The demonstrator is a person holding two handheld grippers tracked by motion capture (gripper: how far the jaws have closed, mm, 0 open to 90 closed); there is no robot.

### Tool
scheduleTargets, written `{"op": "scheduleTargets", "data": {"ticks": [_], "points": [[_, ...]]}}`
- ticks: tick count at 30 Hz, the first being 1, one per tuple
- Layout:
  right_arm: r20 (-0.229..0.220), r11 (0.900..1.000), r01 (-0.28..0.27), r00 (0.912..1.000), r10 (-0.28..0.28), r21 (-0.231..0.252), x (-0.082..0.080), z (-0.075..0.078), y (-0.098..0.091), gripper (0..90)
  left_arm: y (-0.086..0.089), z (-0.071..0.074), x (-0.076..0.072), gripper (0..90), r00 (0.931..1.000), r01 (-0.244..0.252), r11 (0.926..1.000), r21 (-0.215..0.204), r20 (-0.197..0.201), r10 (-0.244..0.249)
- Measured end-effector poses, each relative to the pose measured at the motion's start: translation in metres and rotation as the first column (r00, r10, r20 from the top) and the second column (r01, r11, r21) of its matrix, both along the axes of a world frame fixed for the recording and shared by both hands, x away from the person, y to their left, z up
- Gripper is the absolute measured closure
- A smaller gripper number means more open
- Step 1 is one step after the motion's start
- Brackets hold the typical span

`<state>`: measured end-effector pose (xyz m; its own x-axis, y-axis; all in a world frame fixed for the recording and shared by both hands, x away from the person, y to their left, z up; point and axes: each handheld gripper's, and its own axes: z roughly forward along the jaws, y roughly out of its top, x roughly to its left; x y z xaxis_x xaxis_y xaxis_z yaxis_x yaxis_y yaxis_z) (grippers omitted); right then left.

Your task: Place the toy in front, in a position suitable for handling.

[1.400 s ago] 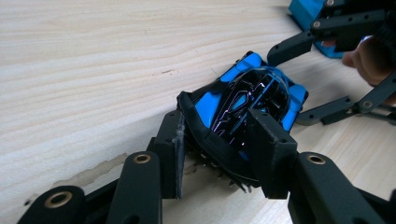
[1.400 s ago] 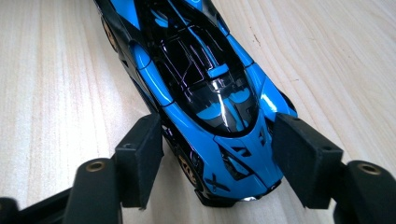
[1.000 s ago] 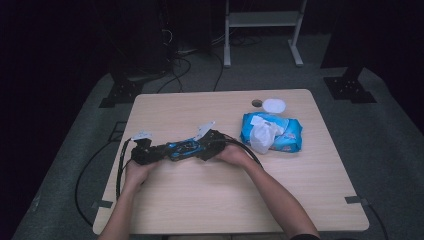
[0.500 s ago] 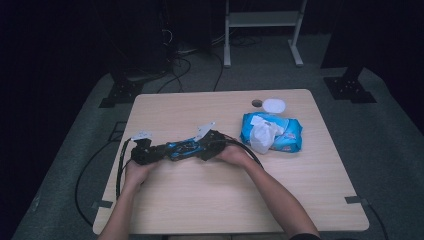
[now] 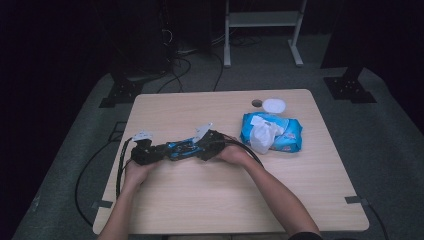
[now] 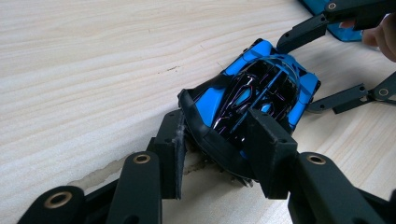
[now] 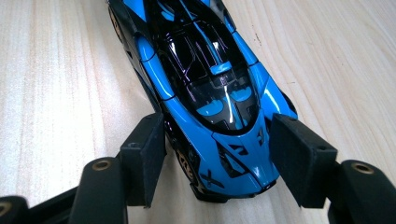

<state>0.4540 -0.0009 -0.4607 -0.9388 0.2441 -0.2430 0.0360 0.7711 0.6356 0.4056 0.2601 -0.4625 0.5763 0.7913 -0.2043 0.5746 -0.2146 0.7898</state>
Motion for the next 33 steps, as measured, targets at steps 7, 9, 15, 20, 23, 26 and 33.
{"op": "scheduleTargets", "data": {"ticks": [7, 9, 15, 20, 23, 26, 33], "points": [[-0.004, 1.0000, 0.000, 1.0000, 0.000, -0.008, -0.001, 0.001, 0.000, 37.0, 0.000, 0.002, -0.001, 58.9, 1.0000, 0.002, 1.0000, 0.002, 0.008, -0.002], [-0.006, 1.0000, 0.002, 1.0000, -0.002, -0.008, -0.001, 0.002, 0.001, 37.0, 0.000, 0.002, -0.001, 59.0, 1.0000, 0.002, 1.0000, 0.002, 0.008, -0.002], [0.002, 0.9999, -0.001, 1.0000, 0.001, -0.010, -0.003, 0.005, 0.001, 37.4, 0.001, 0.004, -0.002, 59.0, 0.9999, 0.000, 0.9999, -0.013, 0.012, 0.000], [0.006, 0.9997, -0.010, 0.9999, 0.011, -0.021, -0.006, 0.009, 0.002, 38.3, 0.000, 0.007, -0.004, 59.0, 0.9997, 0.001, 0.9999, -0.012, 0.024, 0.000], [0.010, 0.9997, -0.009, 0.9999, 0.009, -0.022, -0.008, 0.011, 0.001, 38.3, 0.000, 0.009, -0.005, 59.0, 0.9996, 0.005, 0.9998, -0.018, 0.027, -0.004], [0.020, 0.9995, -0.009, 0.9997, 0.010, -0.031, -0.012, 0.018, -0.001, 38.3, -0.001, 0.012, -0.007, 58.9, 0.9997, 0.013, 0.9997, -0.022, 0.022, -0.012], [0.045, 0.9980, -0.002, 0.9990, 0.005, -0.064, -0.029, 0.035, -0.012, 39.5, -0.015, 0.026, -0.017, 58.9, 0.9964, 0.064, 0.9979, -0.009, 0.056, -0.063]]}}
